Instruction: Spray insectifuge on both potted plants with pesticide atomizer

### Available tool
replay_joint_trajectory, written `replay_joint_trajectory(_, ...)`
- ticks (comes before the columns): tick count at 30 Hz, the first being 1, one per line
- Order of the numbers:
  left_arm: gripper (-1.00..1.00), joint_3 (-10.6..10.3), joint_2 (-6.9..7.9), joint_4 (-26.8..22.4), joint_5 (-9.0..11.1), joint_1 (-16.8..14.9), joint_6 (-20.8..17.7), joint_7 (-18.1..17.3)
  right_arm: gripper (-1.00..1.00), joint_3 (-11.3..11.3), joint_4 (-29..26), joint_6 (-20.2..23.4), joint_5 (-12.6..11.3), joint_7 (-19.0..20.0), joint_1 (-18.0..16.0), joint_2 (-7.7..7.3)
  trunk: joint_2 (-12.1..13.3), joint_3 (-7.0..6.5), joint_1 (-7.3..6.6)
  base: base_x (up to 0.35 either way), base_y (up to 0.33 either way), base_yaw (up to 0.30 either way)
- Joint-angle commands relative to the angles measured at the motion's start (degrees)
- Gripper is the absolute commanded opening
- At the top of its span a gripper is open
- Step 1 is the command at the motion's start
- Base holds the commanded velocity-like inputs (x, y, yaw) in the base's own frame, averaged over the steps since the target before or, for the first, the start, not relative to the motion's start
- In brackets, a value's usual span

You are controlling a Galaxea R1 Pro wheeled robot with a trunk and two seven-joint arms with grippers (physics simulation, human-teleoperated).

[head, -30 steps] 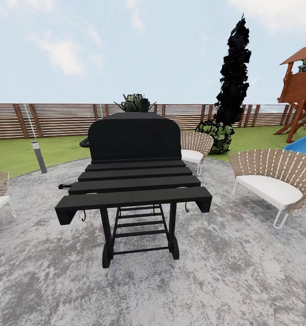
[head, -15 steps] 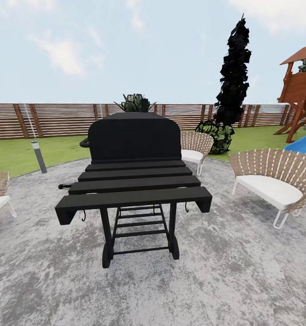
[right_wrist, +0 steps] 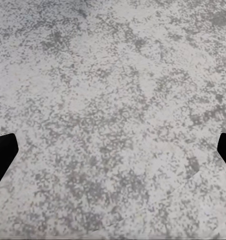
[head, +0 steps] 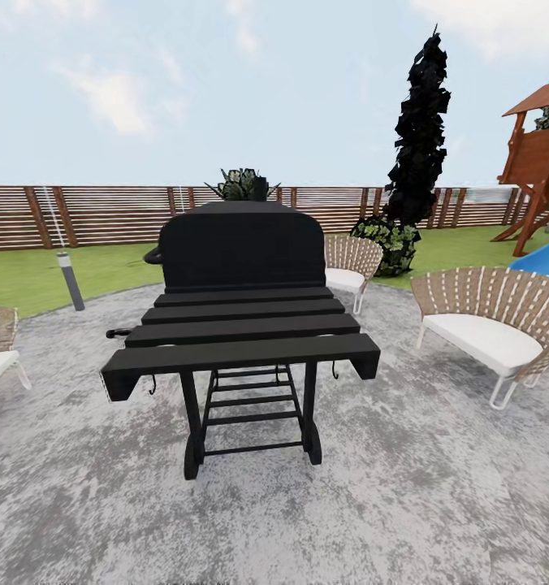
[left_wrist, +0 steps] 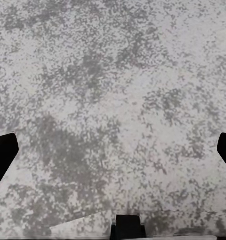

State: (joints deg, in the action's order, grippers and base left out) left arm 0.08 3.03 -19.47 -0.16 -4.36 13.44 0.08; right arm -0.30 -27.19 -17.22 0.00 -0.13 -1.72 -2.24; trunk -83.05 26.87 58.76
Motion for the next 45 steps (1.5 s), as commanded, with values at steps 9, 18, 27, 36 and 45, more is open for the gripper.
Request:
replay_joint_trajectory(9, 1.00, 0.01, -0.04, 0.05, 0.07, -0.03, 0.20, 0.01, 1.00, 0.01, 1.93, -0.18, 0.06, 0.04, -0.04, -0.04, -0.03, 0.06, -0.03, -0.288, 0.130, 0.000)
replay_joint_trajectory(18, 1.00, 0.01, 0.04, 0.05, 0.09, -0.03, 0.23, 0.01, 1.00, -0.13, 2.65, -0.14, 0.01, 0.02, -0.04, -0.04, -0.03, 0.06, -0.03, -0.292, 0.196, -0.001)
replay_joint_trajectory(27, 1.00, 0.01, 0.05, 0.05, 0.09, 0.01, 0.26, 0.01, 1.00, -0.14, 2.67, -0.10, 0.00, 0.04, -0.04, -0.04, -0.03, 0.06, -0.03, -0.279, 0.219, -0.189)
replay_joint_trajectory(36, 1.00, 0.01, 0.05, 0.05, 0.07, 0.05, 0.26, 0.01, 1.00, -0.14, 2.67, -0.10, -0.03, 0.03, -0.04, -0.04, -0.03, 0.06, -0.03, -0.278, 0.221, -0.263)
replay_joint_trajectory(45, 1.00, 0.01, 0.05, 0.05, 0.07, 0.05, 0.27, 0.01, 1.00, -0.14, 2.67, -0.10, -0.03, 0.04, -0.04, -0.04, -0.03, 0.06, -0.03, -0.272, 0.219, -0.265)
